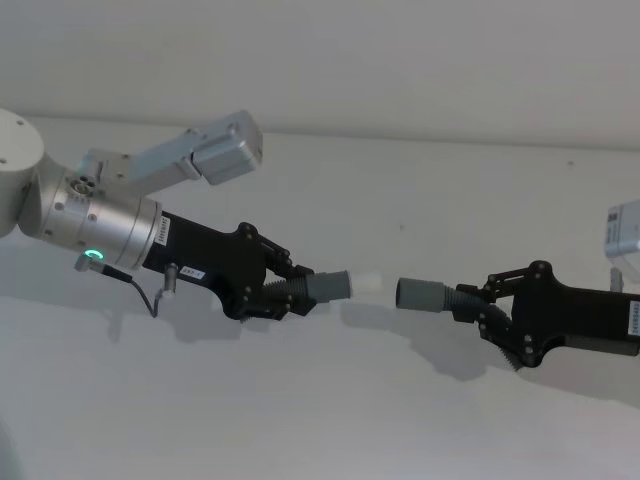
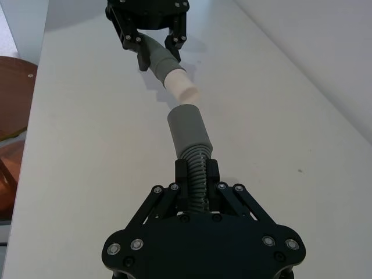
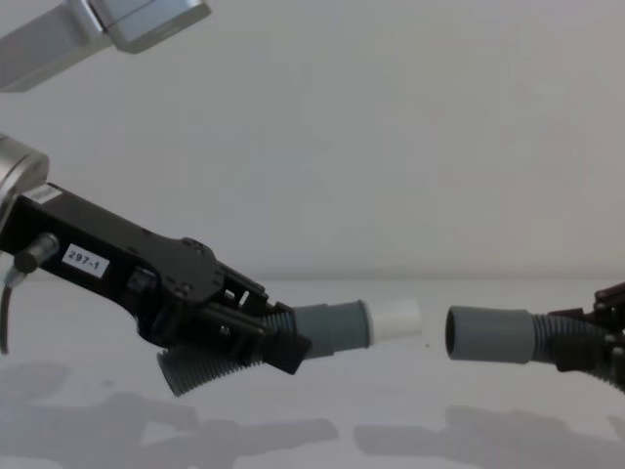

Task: Use both hands to pick up one end of the pipe from the table, align the ends, and insert them.

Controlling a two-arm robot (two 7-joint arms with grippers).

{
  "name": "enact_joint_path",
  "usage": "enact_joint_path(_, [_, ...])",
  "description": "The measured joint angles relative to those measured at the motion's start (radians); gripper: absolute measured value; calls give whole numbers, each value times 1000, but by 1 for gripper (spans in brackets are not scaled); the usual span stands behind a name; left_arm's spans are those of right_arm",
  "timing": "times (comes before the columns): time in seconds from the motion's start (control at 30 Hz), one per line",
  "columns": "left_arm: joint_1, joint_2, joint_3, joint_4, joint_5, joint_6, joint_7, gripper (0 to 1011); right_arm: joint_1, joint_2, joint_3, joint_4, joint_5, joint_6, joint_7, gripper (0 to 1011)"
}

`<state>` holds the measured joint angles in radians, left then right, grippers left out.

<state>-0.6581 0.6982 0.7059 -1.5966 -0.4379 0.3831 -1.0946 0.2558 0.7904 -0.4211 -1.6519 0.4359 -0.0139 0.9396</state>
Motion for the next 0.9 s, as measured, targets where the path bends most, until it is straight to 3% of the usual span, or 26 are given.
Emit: enact_joint_path(0.9, [-19,2,27,20,-24,-10,-14,348,39,-2,-27,10,3,2,-11,175])
